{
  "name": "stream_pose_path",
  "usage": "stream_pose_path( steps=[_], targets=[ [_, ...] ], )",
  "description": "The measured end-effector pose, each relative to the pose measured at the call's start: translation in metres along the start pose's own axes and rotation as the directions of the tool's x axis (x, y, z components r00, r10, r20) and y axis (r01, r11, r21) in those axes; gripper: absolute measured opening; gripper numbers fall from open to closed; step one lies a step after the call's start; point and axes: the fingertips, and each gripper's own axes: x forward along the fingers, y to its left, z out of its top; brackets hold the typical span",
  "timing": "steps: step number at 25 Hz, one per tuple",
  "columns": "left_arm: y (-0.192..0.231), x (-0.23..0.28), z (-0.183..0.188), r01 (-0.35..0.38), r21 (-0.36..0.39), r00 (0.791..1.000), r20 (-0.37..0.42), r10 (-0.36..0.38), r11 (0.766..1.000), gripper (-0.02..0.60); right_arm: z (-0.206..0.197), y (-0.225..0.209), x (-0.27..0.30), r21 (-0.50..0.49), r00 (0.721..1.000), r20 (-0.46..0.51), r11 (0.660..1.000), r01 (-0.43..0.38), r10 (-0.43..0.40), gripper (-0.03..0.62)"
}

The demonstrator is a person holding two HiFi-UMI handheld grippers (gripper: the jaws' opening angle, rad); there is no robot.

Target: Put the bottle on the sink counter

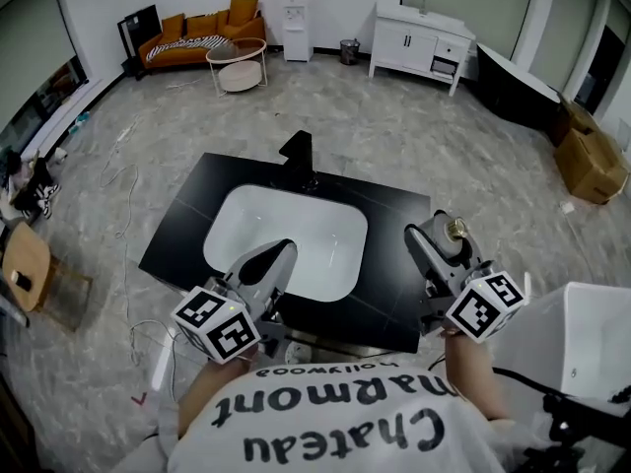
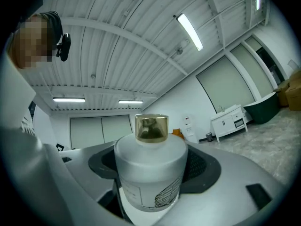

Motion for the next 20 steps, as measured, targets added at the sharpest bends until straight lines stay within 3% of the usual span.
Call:
stream_pose_path(
  steps=[6,10,12,20],
  targets=[
    [0.058,0.043,0.013,0.077,-0.035,0.992,-0.098,-0.080,0.996,0.015,-0.010,-0.028,0.073,0.024,0.998,-0.022,0.998,0.062,-0.062,0.339],
    [0.104,0.059,0.012,0.072,-0.037,0.989,-0.128,-0.076,0.997,0.015,-0.027,-0.050,0.120,0.027,0.993,-0.047,0.994,0.106,-0.104,0.339],
    [0.124,0.066,0.007,0.068,-0.029,0.987,-0.142,-0.071,0.997,0.015,-0.038,-0.064,0.140,0.027,0.990,-0.065,0.992,0.127,-0.125,0.339],
    [0.177,0.088,-0.035,0.073,-0.114,0.957,-0.272,-0.102,0.991,0.015,-0.088,-0.120,0.196,0.046,0.969,-0.142,0.976,0.212,-0.204,0.339]
  ],
)
